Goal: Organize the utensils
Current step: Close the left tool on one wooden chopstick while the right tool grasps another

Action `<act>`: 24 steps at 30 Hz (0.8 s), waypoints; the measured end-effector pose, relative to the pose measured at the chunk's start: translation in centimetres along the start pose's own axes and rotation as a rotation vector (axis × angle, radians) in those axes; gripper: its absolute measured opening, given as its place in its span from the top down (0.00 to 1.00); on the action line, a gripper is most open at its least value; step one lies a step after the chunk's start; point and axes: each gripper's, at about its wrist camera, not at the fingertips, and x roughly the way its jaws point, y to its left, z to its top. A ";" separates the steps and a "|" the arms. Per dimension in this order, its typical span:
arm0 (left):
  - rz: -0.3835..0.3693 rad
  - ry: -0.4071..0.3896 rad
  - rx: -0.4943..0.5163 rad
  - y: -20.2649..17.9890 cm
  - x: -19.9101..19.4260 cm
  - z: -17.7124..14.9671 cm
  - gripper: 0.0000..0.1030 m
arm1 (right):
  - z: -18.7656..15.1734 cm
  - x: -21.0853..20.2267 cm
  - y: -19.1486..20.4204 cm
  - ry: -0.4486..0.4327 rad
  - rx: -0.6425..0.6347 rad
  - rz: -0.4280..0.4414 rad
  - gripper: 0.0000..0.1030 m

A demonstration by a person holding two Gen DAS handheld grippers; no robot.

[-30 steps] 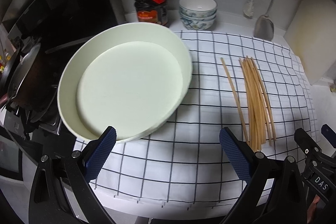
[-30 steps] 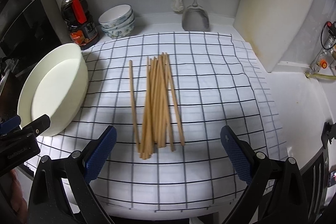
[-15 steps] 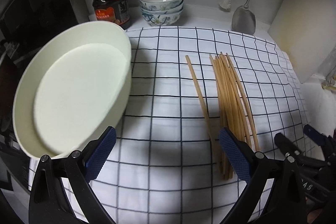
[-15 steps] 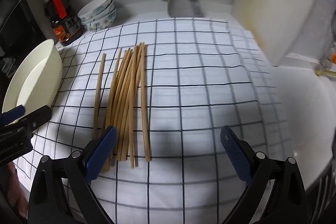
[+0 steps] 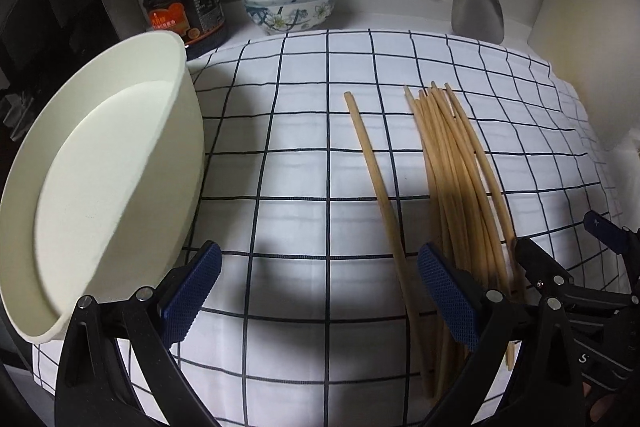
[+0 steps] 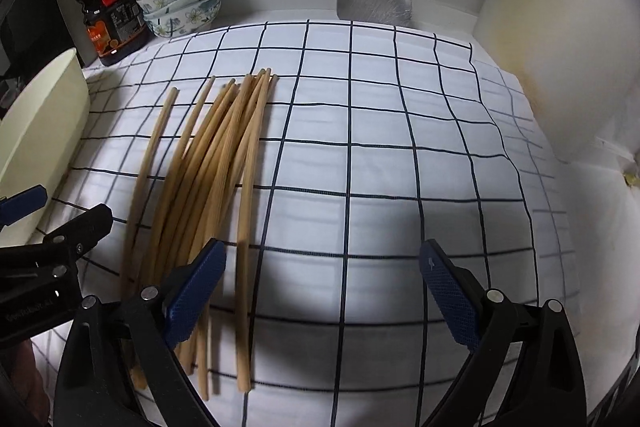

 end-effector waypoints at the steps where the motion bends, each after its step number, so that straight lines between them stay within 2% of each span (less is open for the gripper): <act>1: 0.002 0.003 -0.004 0.1 0.2 0.0 0.06 | 0.0 0.2 0.0 0.000 -0.008 -0.002 0.09; 8: 0.011 0.015 -0.011 0.0 1.6 0.2 0.06 | -0.1 1.3 0.6 -0.003 -0.054 -0.021 0.10; 15: 0.010 0.027 -0.018 -0.4 2.7 0.0 0.08 | 0.0 1.4 0.3 -0.030 -0.059 0.001 0.20; 20: -0.008 0.006 -0.008 -1.1 2.6 0.2 0.20 | 0.1 1.4 0.6 -0.045 -0.062 0.024 0.29; 23: -0.030 -0.002 -0.002 -1.5 2.4 0.4 0.32 | 0.1 1.4 0.8 -0.047 -0.071 0.051 0.39; 24: -0.040 -0.004 0.004 -1.7 2.4 0.4 0.40 | 0.1 1.4 1.0 -0.047 -0.076 0.059 0.43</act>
